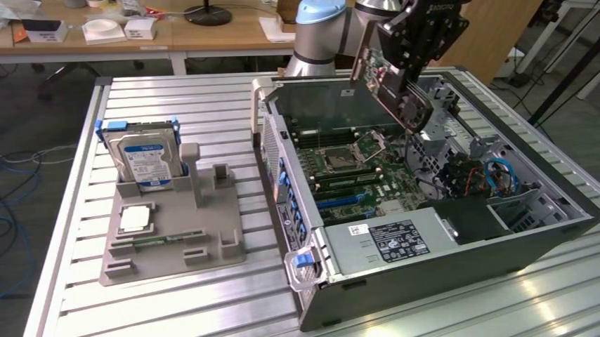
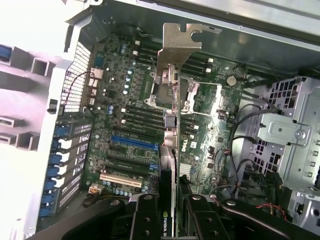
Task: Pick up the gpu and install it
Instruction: 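Insert the gpu into the slot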
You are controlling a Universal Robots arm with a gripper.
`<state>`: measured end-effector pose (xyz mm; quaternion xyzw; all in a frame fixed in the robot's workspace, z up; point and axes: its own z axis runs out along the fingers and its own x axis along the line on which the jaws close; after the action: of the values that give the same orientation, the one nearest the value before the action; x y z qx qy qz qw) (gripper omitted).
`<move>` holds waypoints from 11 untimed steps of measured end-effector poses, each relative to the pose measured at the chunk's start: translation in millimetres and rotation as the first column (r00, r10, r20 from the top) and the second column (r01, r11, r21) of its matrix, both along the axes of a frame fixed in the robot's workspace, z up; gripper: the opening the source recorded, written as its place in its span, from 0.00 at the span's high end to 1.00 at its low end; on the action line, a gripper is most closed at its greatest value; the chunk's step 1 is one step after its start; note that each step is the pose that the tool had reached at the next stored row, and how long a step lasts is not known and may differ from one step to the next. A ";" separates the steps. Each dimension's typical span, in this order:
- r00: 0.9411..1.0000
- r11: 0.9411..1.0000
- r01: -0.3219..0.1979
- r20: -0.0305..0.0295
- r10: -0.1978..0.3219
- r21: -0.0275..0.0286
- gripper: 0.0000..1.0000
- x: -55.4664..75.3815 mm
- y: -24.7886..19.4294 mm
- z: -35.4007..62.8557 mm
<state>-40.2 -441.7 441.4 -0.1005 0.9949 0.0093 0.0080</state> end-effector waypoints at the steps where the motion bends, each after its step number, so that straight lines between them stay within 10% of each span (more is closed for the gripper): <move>1: 1.000 1.000 -0.007 0.000 0.007 0.000 0.74 0.0 0.0 0.0; 11: 0.997 0.997 -0.082 0.000 0.082 0.000 0.74 0.0 0.0 0.0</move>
<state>-40.2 -441.7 441.4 -0.1415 0.9899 0.0097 0.0077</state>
